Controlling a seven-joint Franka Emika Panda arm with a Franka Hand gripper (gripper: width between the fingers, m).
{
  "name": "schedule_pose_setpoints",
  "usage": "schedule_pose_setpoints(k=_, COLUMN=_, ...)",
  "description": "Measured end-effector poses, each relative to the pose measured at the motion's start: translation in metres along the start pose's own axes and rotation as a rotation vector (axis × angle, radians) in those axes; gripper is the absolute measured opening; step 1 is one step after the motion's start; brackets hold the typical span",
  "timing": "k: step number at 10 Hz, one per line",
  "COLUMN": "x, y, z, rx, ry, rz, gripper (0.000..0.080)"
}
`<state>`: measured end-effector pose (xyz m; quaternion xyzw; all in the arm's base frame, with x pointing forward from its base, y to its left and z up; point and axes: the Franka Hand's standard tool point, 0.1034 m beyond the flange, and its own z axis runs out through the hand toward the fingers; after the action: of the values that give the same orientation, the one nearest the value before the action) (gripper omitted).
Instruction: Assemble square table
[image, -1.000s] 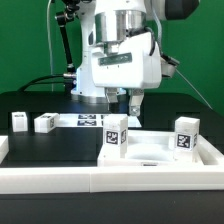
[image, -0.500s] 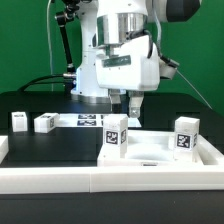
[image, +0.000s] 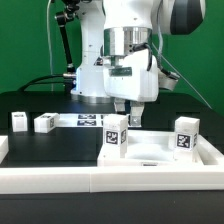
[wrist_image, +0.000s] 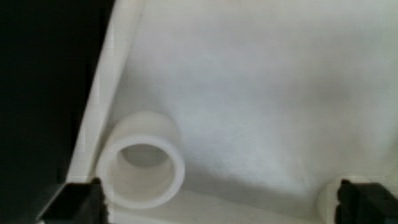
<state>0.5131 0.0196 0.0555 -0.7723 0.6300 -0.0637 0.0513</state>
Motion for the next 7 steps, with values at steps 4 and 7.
schedule_pose_setpoints(k=4, x=-0.004, y=0.019, z=0.006, rx=0.031, ry=0.006, rz=0.223, gripper=0.0649)
schedule_pose_setpoints(k=7, x=-0.013, y=0.02, z=0.008, rx=0.029, ry=-0.006, rz=0.246, gripper=0.0649)
